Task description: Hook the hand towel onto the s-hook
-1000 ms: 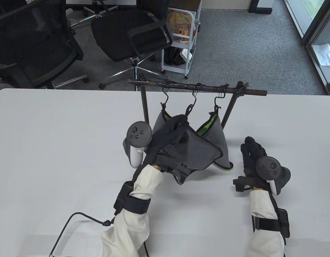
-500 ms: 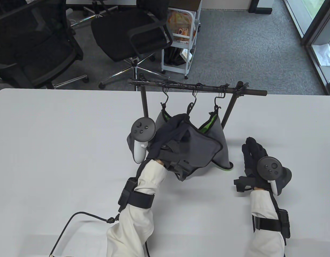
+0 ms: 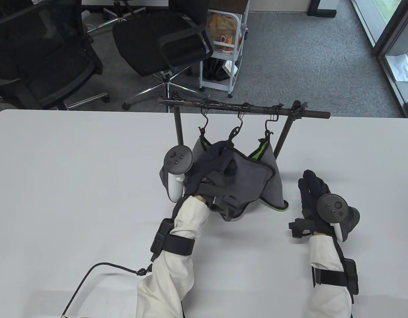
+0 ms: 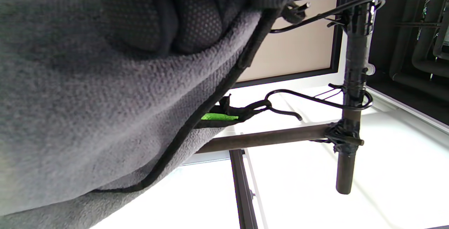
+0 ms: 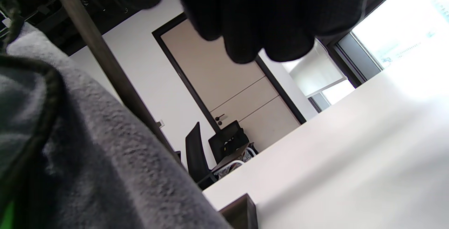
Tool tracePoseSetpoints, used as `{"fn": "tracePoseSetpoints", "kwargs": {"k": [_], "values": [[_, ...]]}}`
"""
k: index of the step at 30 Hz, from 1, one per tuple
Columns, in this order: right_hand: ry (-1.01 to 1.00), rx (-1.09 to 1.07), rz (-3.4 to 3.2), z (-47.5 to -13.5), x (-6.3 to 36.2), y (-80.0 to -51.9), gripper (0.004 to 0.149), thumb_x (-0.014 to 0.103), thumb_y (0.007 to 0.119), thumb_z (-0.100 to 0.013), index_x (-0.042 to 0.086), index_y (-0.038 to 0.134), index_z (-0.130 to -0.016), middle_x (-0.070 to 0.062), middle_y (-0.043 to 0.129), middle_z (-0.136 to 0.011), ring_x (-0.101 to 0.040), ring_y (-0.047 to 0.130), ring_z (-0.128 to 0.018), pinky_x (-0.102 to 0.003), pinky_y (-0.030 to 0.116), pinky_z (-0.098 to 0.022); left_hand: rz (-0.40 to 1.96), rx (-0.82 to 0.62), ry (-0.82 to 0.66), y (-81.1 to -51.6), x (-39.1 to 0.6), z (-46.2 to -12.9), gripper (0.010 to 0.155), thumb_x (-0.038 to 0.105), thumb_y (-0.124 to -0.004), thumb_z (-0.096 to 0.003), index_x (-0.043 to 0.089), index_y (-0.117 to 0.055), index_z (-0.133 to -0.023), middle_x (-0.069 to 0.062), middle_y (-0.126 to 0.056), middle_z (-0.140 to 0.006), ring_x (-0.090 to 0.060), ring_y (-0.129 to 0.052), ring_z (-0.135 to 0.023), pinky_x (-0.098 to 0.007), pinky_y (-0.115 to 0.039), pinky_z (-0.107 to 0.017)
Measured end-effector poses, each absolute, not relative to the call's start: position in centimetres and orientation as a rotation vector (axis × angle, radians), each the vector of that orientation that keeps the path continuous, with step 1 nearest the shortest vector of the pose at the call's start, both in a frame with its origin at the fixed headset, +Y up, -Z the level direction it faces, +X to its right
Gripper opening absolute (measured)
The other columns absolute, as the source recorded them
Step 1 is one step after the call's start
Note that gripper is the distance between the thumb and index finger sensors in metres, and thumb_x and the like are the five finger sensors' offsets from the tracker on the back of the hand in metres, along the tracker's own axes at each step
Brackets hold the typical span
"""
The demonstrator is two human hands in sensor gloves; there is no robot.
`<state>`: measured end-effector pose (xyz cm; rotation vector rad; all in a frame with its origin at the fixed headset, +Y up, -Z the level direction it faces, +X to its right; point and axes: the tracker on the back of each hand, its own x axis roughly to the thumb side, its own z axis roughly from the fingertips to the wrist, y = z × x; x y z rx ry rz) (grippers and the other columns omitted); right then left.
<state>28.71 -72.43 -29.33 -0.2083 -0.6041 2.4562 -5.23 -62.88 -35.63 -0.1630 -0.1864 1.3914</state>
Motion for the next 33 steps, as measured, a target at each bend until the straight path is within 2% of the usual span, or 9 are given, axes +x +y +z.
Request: {"fn": "tracePoseSetpoints", "kwargs": {"k": [26, 29, 33], "values": [[-0.594, -0.193, 2.47, -29.4, 28.4, -72.5, 0.053, 0.039, 0.06, -0.06, 0.007, 0.067, -0.101, -0.024, 0.079, -0.092, -0.043, 0.077, -0.083, -0.06, 0.065, -0.064, 1.356, -0.184, -0.156, -66.4, -4.6, -36.6, 0.043, 0.034, -0.068, -0.0588, 0.022, -0.069, -0.1, -0.007, -0.082, -0.097, -0.018, -0.092, -0.072, -0.032, -0.09, -0.05], [-0.594, -0.193, 2.47, -29.4, 28.4, -72.5, 0.053, 0.039, 0.06, -0.06, 0.007, 0.067, -0.102, -0.024, 0.079, -0.092, -0.043, 0.078, -0.083, -0.06, 0.065, -0.064, 1.358, -0.177, -0.153, -66.7, -4.7, -36.6, 0.045, 0.034, -0.068, -0.0588, 0.022, -0.067, -0.102, -0.008, -0.08, -0.099, -0.019, -0.091, -0.073, -0.033, -0.09, -0.05], [-0.594, -0.193, 2.471, -29.4, 28.4, -72.5, 0.053, 0.038, 0.06, -0.06, 0.007, 0.067, -0.101, -0.024, 0.079, -0.092, -0.043, 0.077, -0.083, -0.06, 0.065, -0.064, 1.337, -0.136, -0.19, -66.8, -4.9, -36.2, 0.056, 0.036, -0.067, -0.059, 0.017, -0.056, -0.11, -0.014, -0.069, -0.108, -0.024, -0.089, -0.078, -0.036, -0.088, -0.054]]}}
